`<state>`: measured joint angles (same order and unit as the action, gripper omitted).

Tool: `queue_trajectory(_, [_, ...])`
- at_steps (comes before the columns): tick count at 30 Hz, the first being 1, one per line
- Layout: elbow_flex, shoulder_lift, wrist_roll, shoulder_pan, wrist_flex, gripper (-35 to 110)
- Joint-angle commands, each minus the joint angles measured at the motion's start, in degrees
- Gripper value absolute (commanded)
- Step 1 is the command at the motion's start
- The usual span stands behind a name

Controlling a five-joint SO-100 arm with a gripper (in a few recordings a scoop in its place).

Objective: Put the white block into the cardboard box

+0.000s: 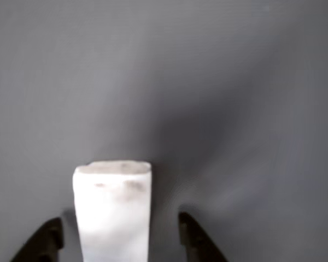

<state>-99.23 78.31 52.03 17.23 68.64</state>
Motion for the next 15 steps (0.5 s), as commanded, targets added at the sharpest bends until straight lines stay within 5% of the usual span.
queue_trajectory(1, [2.46,0.35,-0.44,-0.44,0.7,28])
queue_trajectory(15, [1.14,0.35,-0.44,-0.44,0.79,28])
